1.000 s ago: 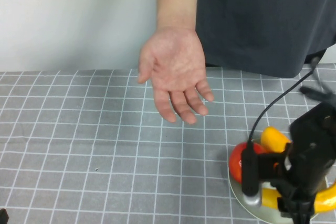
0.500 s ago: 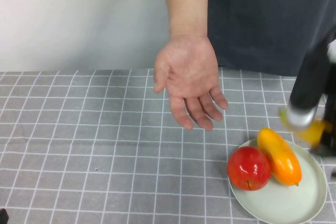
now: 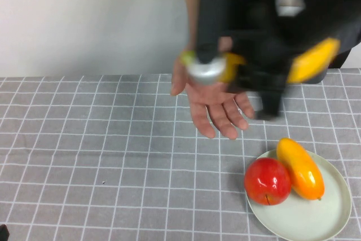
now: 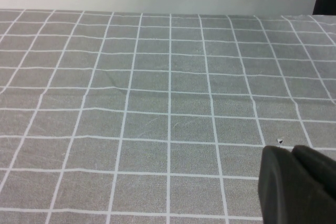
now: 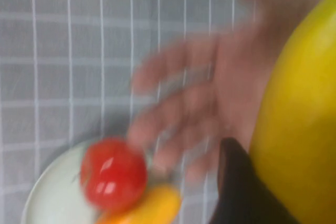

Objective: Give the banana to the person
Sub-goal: Hand the grabbed banana to the person

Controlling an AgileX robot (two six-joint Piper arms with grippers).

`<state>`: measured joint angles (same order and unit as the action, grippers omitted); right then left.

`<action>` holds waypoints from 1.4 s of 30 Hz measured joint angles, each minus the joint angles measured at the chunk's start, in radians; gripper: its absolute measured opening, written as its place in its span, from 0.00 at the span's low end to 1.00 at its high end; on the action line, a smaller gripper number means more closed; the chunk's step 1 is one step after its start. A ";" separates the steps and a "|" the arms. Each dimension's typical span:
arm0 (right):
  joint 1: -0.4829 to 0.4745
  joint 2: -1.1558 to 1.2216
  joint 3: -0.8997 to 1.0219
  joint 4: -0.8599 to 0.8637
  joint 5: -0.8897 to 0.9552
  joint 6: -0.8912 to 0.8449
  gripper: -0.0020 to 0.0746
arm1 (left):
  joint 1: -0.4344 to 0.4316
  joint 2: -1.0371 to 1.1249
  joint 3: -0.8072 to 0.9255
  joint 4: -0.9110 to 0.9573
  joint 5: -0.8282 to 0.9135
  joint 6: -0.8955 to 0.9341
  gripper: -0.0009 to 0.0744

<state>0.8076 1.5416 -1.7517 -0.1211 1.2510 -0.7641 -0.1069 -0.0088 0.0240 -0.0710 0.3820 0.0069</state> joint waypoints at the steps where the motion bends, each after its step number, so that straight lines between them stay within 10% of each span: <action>1: 0.013 0.039 -0.042 -0.001 0.000 -0.006 0.01 | 0.000 0.000 0.000 0.000 0.000 0.000 0.02; 14: 0.043 0.252 -0.167 -0.041 0.000 -0.091 0.04 | 0.000 0.000 0.000 0.000 0.000 0.000 0.02; 24: 0.043 0.258 -0.167 -0.068 -0.004 -0.011 0.78 | 0.000 0.000 0.000 0.000 0.000 0.000 0.02; 32: 0.091 0.143 -0.121 -0.112 0.000 0.151 0.68 | 0.000 0.000 0.000 0.000 0.000 0.000 0.02; 39: 0.111 -0.101 0.102 -0.162 0.000 0.480 0.04 | 0.000 0.000 0.000 0.000 0.000 0.000 0.02; 42: 0.111 -0.206 0.213 -0.165 0.000 0.549 0.02 | 0.000 0.000 0.000 0.000 0.000 0.000 0.02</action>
<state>0.9189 1.3353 -1.5392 -0.2860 1.2512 -0.2146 -0.1069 -0.0088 0.0240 -0.0710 0.3820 0.0069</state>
